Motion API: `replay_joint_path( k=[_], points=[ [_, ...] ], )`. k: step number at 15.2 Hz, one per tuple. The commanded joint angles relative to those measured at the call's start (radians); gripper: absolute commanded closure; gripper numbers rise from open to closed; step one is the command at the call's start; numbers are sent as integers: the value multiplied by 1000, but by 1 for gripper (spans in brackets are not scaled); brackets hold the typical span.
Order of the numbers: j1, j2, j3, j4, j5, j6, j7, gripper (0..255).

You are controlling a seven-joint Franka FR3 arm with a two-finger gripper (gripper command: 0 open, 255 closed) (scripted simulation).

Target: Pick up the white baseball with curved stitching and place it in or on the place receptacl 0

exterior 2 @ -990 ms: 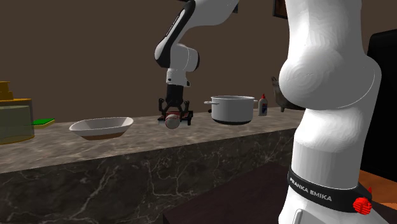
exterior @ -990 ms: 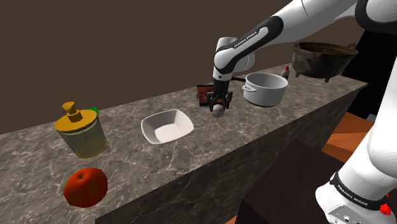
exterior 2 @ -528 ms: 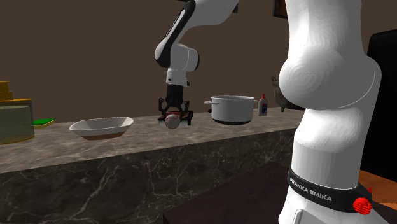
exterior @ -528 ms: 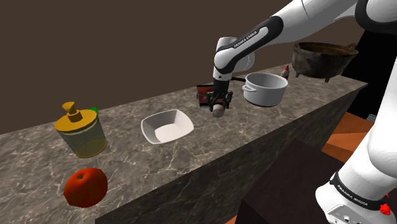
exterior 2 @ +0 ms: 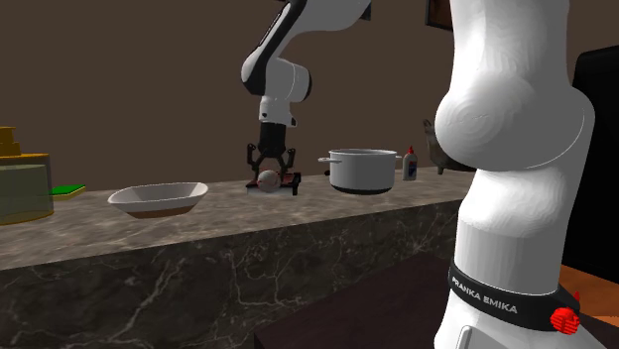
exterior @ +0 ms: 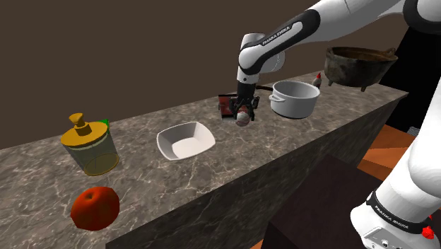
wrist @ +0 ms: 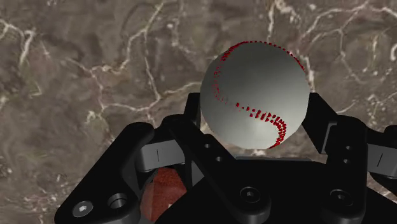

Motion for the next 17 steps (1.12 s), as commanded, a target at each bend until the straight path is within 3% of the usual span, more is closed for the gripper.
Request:
replay_joint_path(
  k=[1,17],
  points=[
    [0,-13,0,12,-2,-25,4,255],
    [-3,-93,-3,126,-12,-218,30,255]
  ],
)
